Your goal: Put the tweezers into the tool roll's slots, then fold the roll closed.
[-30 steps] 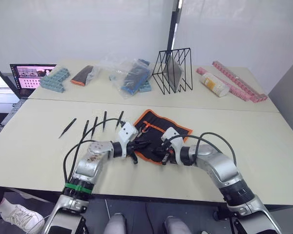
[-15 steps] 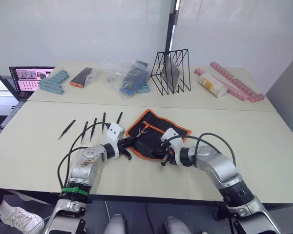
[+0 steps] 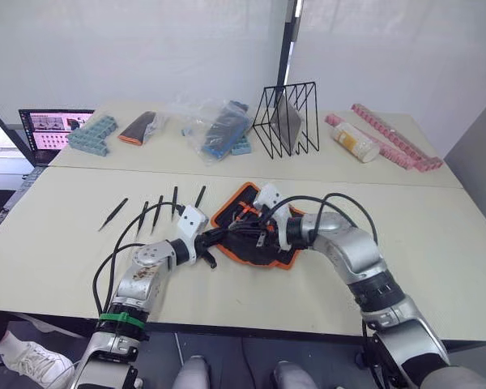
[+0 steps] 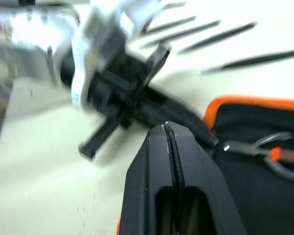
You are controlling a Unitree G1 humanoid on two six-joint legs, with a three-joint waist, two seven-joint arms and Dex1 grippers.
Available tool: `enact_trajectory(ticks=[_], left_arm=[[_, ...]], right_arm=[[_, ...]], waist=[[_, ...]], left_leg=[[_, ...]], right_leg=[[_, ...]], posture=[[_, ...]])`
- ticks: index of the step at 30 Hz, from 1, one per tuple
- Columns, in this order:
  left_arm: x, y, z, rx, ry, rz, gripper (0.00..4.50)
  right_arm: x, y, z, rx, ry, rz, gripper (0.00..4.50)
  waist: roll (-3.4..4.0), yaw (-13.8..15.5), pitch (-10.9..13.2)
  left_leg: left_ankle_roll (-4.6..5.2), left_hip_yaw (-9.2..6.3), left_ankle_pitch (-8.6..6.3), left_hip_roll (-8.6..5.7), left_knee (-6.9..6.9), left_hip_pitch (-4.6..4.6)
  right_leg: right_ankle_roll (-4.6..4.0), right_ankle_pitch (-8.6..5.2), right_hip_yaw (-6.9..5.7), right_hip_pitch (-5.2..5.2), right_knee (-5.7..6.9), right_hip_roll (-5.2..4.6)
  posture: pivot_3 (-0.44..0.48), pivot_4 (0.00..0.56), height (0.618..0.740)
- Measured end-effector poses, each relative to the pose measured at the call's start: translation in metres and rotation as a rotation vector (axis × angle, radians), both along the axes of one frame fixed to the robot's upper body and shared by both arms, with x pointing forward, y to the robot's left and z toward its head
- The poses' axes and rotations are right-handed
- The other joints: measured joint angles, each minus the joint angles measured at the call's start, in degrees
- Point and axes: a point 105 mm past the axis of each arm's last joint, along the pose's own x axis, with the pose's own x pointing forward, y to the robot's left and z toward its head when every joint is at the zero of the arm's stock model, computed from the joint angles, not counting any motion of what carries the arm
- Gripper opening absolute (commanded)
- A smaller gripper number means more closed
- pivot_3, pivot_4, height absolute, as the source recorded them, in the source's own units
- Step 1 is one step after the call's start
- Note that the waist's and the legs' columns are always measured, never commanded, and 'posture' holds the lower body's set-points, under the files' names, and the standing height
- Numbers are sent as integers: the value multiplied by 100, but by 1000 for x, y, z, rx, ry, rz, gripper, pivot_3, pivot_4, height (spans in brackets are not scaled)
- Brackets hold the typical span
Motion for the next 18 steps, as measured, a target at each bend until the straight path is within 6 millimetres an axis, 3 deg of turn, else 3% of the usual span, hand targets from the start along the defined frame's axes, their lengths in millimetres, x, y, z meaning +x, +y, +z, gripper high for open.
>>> enact_trajectory(ticks=[3,6,15,18], left_arm=[[1,0,0,30,-16,-16,15],[2,-1,0,20,-12,-11,15],[6,-5,-7,80,-26,-24,15],[7,-3,-12,91,-25,-20,15]], right_arm=[[4,-2,-26,-12,41,27,0],[3,-6,-38,-3,49,60,0],[-29,-24,-56,25,51,154,0],[-40,-36,-62,13,60,149,0]], waist=[[0,-5,0],[0,9,0],[50,54,-81],[60,44,-108]], left_leg=[[0,1,0,-1,0,0],[0,0,0,-1,1,1],[-1,1,0,-1,-6,17],[-4,8,-2,-1,-22,78]], right_leg=[[0,0,0,1,0,0],[0,0,0,3,1,0],[5,-3,0,31,-35,0],[37,-25,2,85,-55,-1]], posture=[[0,150,735],[0,150,735],[0,150,735],[0,150,735]])
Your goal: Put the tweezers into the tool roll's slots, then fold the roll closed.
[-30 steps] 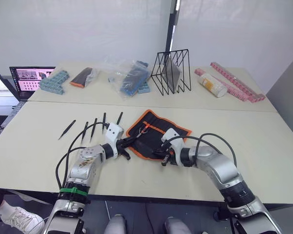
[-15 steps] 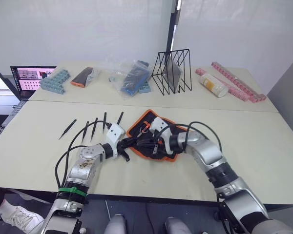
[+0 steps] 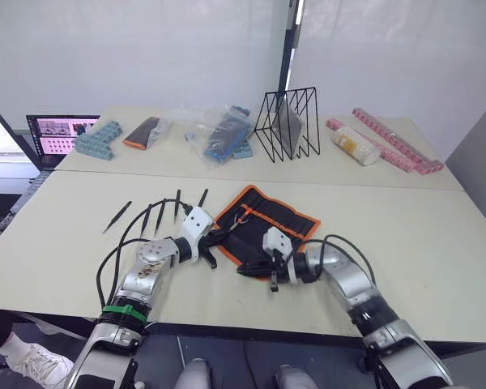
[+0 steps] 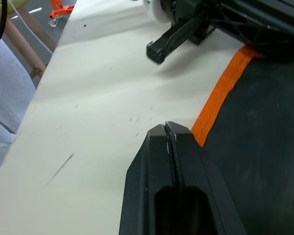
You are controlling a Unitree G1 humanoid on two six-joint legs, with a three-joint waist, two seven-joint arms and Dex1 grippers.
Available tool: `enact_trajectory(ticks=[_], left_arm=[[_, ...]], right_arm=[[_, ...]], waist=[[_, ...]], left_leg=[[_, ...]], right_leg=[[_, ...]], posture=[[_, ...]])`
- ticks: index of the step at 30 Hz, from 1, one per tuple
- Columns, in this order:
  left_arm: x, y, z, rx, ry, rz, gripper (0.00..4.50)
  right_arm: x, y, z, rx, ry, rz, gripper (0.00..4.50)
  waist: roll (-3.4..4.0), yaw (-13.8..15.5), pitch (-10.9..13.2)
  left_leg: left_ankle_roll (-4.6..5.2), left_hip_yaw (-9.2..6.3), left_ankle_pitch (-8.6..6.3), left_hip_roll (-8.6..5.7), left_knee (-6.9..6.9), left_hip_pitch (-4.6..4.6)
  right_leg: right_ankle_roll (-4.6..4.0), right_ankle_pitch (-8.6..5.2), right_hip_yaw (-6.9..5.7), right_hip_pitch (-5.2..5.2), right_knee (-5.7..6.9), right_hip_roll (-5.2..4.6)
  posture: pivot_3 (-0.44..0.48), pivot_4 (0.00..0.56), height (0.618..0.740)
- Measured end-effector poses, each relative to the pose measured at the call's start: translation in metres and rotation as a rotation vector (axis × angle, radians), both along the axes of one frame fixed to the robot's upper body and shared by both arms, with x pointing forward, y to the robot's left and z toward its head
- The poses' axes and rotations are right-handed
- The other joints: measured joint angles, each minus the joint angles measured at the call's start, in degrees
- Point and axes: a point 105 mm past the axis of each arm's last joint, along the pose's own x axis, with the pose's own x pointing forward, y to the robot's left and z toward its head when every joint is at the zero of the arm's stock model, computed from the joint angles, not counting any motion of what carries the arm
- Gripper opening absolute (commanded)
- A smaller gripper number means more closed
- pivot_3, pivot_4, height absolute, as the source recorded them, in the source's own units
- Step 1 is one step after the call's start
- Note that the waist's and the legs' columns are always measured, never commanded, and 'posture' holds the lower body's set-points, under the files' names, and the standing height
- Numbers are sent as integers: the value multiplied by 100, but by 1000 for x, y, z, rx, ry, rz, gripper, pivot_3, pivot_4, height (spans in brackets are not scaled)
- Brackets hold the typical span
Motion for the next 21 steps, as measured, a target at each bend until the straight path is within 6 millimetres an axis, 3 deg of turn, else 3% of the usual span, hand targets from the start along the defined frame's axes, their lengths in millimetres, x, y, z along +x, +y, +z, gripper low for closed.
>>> enact_trajectory(ticks=[3,11,15,18,21], left_arm=[[3,5,-3,1,5,30,15],[3,15,-3,-46,3,56,15],[-3,22,3,-96,-17,14,15],[-7,28,9,-152,-17,-10,15],[-13,42,17,-196,-22,-15,15]], right_arm=[[-4,-10,-3,6,26,-27,0],[-10,-18,10,123,152,-92,0],[-10,-26,39,292,303,-131,0],[-11,-30,70,371,324,-93,0],[-10,-40,95,424,322,-77,0]], waist=[[-9,-39,-28],[-16,-31,-39],[-15,-71,-26],[-17,-81,2],[-23,-73,16]], left_leg=[[-9,0,-6,1,-21,48],[-32,-2,-20,1,-23,11],[-39,-1,-26,1,-43,6],[-38,-2,-26,2,-50,-5],[-37,-4,-24,3,-41,-84]], right_leg=[[3,-11,0,30,-23,0],[-9,-9,3,17,-27,-1],[-35,4,5,6,-30,-1],[-36,3,4,-8,-31,0],[-38,4,4,-85,-14,1]], posture=[[0,150,735],[0,150,735],[0,150,735],[0,150,735],[0,150,735]])
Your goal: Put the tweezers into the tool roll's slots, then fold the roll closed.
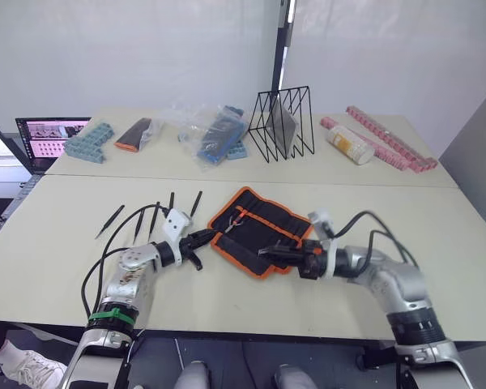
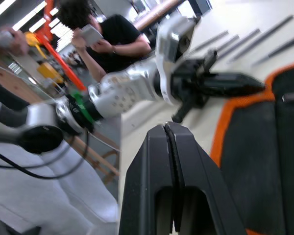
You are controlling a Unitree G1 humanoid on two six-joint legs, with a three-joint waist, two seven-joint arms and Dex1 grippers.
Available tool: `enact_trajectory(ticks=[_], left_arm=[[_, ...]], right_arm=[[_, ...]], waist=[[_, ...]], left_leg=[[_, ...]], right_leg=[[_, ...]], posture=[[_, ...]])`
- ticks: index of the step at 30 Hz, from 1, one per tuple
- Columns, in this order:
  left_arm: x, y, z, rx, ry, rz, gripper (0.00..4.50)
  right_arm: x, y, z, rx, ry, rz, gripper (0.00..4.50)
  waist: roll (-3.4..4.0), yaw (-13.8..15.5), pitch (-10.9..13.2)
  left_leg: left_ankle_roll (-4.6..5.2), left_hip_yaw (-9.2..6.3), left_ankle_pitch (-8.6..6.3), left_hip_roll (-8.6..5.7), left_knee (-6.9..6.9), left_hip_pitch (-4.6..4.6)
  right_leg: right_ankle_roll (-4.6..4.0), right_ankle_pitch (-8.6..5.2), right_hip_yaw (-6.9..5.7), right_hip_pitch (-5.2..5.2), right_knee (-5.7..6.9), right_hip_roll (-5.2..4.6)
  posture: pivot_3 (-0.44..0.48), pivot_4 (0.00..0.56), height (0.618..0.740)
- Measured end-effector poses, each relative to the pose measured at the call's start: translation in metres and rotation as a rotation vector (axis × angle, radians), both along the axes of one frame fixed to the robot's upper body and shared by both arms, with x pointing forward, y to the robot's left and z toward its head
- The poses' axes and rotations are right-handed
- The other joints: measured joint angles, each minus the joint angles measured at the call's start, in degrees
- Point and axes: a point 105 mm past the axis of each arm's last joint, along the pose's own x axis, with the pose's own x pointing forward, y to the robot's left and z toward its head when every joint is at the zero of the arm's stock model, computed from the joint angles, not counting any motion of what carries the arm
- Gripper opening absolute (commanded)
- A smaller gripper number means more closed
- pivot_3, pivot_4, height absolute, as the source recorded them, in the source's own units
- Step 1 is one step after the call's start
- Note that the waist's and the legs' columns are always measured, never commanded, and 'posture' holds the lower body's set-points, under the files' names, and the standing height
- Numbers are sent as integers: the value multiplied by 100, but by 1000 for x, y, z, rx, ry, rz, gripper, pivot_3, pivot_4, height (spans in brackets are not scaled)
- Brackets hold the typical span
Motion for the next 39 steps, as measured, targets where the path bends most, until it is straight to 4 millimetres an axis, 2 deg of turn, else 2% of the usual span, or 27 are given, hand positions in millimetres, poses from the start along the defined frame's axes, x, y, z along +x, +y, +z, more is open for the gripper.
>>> enact_trajectory(ticks=[3,6,8,12,14,20,22,25,27,30,32,33,35,39], left_arm=[[-6,17,18,-16,-31,0,15],[-19,34,37,-3,-63,2,15],[-30,47,42,-7,-49,21,15],[-55,78,39,15,6,104,1107],[-70,96,35,22,36,169,1766],[-108,141,33,26,51,375,3738],[-120,154,31,34,57,433,4428],[-135,165,30,22,60,495,4470],[-140,173,34,3,40,544,4470],[-142,176,40,7,11,578,4470],[-146,174,38,-6,6,593,4470],[-147,174,36,-13,12,598,4470],[-152,173,31,-23,26,621,4470],[-157,175,33,-21,12,671,4470]], right_arm=[[3,-11,3,-46,-18,-29,0],[13,-29,-11,-161,-45,-118,0],[20,-41,-24,-218,-32,-190,0],[38,-68,-42,-330,-50,-342,1113],[46,-90,-49,-375,-34,-425,1835],[52,-121,-41,-354,-51,-499,3835],[51,-137,-36,-339,-36,-531,4498],[50,-161,-34,-358,-23,-575,4500],[53,-171,-36,-376,-32,-597,4500],[56,-171,-34,-375,-41,-585,4500],[60,-162,-27,-369,-66,-546,4500],[62,-154,-25,-362,-79,-521,4500],[69,-127,-13,-334,-121,-434,4500],[72,-85,17,-311,-230,-276,4500]], waist=[[-13,24,34],[-15,40,65],[-16,30,85],[-24,-12,116],[-24,-10,124],[-33,5,145],[-32,27,146],[-38,40,148],[-38,16,149],[-37,-7,149],[-37,-41,149],[-38,-58,149],[-38,-134,151],[-37,-121,155]], left_leg=[[-1,-1,1,-1,5,-12],[-1,0,1,-1,5,-13],[-1,2,1,-1,4,-12],[-2,6,1,5,3,-11],[-2,10,1,5,2,-12],[-2,15,1,7,1,-13],[-3,19,1,5,1,-13],[-3,19,0,5,1,-12],[-3,20,0,6,1,-10],[-3,22,0,6,1,-8],[-3,26,0,6,-1,-6],[-3,26,0,9,-2,-5],[-3,26,0,10,-4,-7],[-4,24,0,8,-4,-11]], right_leg=[[-2,1,-1,-15,16,0],[-1,1,0,-15,9,-3],[-1,1,0,-15,9,-3],[-2,0,0,-23,8,-3],[-3,0,1,-24,6,-5],[-6,-1,2,-21,-9,-8],[-6,-1,3,-19,-14,-12],[-9,-3,3,-17,-18,-12],[-11,-3,4,-18,-16,-11],[-12,-4,8,-19,-15,-10],[-13,-4,12,-19,-13,-10],[-13,-4,12,-19,-13,-7],[-13,-4,13,-23,-8,-6],[-13,-4,11,-25,-9,-8]], posture=[[0,150,735],[0,150,735],[0,150,735],[0,150,735],[0,150,735],[0,150,735],[0,150,735],[0,150,735],[0,150,735],[0,150,735],[0,150,735],[0,150,735],[0,150,735],[0,150,735]])
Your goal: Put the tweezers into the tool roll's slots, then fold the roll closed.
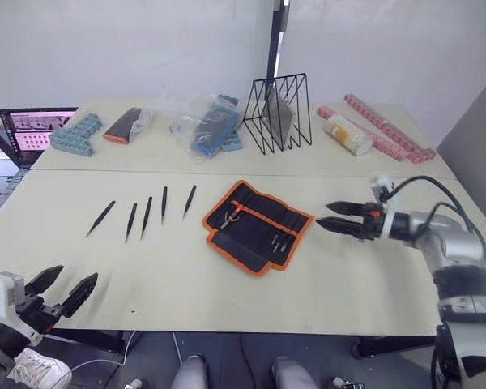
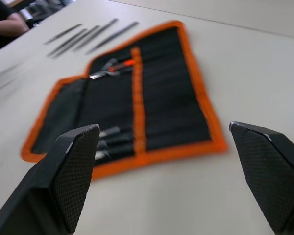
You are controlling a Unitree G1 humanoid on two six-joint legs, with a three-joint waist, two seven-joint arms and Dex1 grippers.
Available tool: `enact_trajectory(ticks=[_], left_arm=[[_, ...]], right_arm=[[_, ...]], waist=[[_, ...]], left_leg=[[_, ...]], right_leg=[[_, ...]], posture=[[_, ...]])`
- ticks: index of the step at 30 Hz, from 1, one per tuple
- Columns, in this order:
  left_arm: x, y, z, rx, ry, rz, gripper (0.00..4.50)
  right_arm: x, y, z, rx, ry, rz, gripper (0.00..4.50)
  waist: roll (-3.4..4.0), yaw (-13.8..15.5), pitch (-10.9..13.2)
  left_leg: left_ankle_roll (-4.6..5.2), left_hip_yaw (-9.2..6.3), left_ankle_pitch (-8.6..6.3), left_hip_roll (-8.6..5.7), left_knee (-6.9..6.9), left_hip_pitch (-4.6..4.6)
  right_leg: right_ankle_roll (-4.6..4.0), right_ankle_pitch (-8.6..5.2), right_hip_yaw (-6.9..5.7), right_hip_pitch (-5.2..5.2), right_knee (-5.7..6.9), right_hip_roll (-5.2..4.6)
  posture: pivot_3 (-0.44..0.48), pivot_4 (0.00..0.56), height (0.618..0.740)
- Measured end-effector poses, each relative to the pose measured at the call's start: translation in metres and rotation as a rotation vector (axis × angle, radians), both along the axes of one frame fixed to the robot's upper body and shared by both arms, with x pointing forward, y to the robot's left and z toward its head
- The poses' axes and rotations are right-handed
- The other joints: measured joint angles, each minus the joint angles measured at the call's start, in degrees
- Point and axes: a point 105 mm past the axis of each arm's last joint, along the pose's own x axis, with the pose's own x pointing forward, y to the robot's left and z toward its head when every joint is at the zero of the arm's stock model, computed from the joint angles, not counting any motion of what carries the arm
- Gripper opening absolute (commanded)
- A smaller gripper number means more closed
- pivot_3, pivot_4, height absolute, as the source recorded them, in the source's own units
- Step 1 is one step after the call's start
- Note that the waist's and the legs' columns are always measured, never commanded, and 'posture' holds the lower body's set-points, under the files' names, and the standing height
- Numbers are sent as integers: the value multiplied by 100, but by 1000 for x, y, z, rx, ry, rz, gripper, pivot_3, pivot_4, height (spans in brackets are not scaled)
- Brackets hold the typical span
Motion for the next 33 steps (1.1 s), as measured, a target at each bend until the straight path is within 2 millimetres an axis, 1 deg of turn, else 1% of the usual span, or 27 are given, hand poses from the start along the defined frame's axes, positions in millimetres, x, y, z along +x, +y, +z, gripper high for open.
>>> enact_trajectory(ticks=[2,3,5,6,8,10,14,17,20,23,27,30,33], left_arm=[[-7,4,0,11,-1,46,4470],[-9,4,0,16,-3,59,4470],[-19,9,-3,26,0,114,4470],[-22,10,-5,23,7,129,4470],[-36,11,-8,24,7,174,4470],[-46,10,-9,26,9,202,4470],[-59,3,-10,2,2,245,4470],[-63,1,-9,-7,-15,270,4470],[-63,3,-7,1,-27,284,4470],[-53,7,0,17,-56,286,4470],[-33,18,8,30,-85,273,4470],[-8,29,15,33,-113,251,4470],[23,36,18,42,-106,224,4470]], right_arm=[[-3,30,19,-17,-83,117,4500],[-8,44,27,-32,-121,183,4500],[-20,69,38,-35,-161,301,4500],[-24,76,42,-30,-172,336,4500],[-27,89,47,-19,-199,385,4500],[-28,93,52,-17,-221,414,4500],[-29,99,59,-33,-297,450,4500],[-29,100,59,-42,-319,456,4500],[-28,100,58,-49,-329,457,4500],[-28,100,58,-53,-333,448,4500],[-29,100,57,-59,-343,432,4500],[-33,97,52,-68,-341,405,4500],[-38,94,48,-83,-341,377,4500]], waist=[[-2,0,1],[-1,1,1],[-4,6,2],[-5,14,2],[-20,31,3],[-26,82,5],[-28,118,4],[-29,114,4],[-29,109,4],[-29,120,4],[-30,119,4],[-30,150,3],[-30,147,4]], left_leg=[[-1,0,-1,0,0,-2],[-1,0,-1,0,-2,-1],[-4,-1,-3,1,-3,-3],[-4,-2,-3,0,-3,-3],[-5,-1,-3,0,0,-6],[-5,0,-3,-1,3,-6],[-5,3,-3,-2,5,-5],[-5,2,-3,-1,5,-5],[-5,3,-3,-1,5,-6],[-5,-1,-3,-1,6,-5],[-5,0,-2,-1,6,-4],[-7,-5,0,-2,7,-4],[-11,-2,2,-2,7,-4]], right_leg=[[0,0,0,-1,-1,-1],[0,0,0,-3,0,-1],[-1,0,-2,-5,2,-1],[-1,0,-2,-5,3,-1],[-1,1,-3,-5,-2,-3],[-2,0,-3,-6,-2,-4],[-3,0,-2,-5,-2,-5],[-6,-2,-2,-8,0,-3],[-6,-2,-2,-10,1,-3],[-6,-2,-3,-12,7,-1],[-6,-2,-3,-12,12,-2],[-6,-2,-10,-21,35,-1],[-6,-2,-10,-27,42,-2]], posture=[[0,150,735],[0,150,735],[0,150,735],[0,150,735],[0,150,735],[0,150,735],[0,150,735],[0,150,735],[0,150,735],[0,150,735],[0,150,735],[0,150,735],[0,150,735]])
